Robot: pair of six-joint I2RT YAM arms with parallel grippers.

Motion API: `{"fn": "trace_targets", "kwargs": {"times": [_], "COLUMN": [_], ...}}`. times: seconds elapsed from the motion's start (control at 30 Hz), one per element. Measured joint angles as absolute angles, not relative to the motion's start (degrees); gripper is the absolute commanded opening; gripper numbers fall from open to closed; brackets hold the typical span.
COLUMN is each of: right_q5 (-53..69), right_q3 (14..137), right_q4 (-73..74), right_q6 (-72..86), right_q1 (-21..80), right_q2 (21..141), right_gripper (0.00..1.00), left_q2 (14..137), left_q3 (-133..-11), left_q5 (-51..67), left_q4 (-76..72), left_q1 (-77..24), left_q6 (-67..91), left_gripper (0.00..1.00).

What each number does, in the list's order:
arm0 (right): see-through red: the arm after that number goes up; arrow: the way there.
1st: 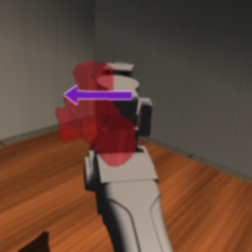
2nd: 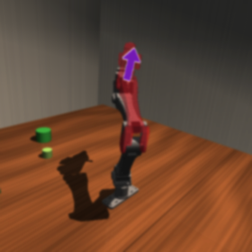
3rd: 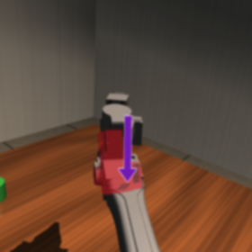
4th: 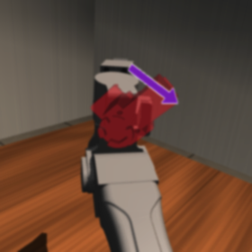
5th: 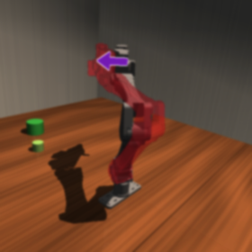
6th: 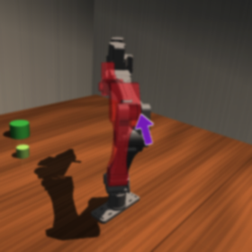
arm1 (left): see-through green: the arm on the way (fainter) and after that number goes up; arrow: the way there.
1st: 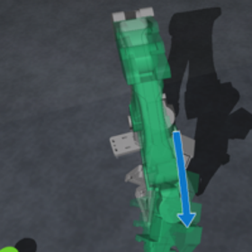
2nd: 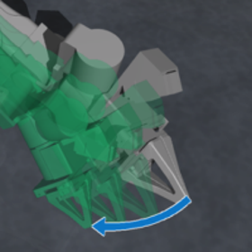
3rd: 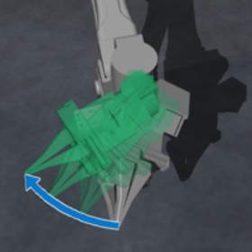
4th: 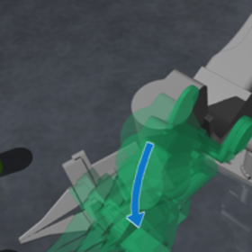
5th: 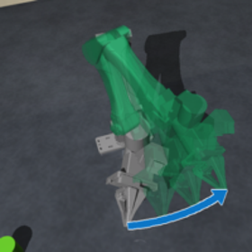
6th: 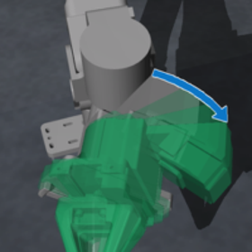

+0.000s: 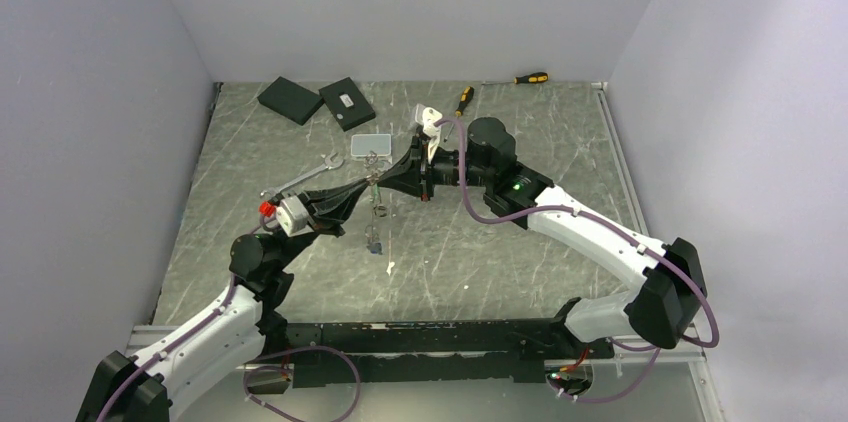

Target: Put the keys on the keyring

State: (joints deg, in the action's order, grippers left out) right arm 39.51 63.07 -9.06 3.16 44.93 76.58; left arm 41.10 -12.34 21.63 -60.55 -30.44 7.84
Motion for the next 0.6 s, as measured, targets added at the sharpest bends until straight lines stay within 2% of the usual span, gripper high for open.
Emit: {"fn": "trace_targets", "kwargs": {"times": [0.6], "right_q5": [39.1], "right_q3": [63.1], "right_q4": [-9.1], "right_q6": [3.7], "right_q1": [44.0], "right_q2": [76.6], "right_gripper": [0.0], "left_q2": [41.1], "left_q3": [-12.3], "left_q5": [22.0], "left_q4": [-60.6], "left_q1": [-30.4], "left_q6": [7.9], "left_gripper": [0.0]}}
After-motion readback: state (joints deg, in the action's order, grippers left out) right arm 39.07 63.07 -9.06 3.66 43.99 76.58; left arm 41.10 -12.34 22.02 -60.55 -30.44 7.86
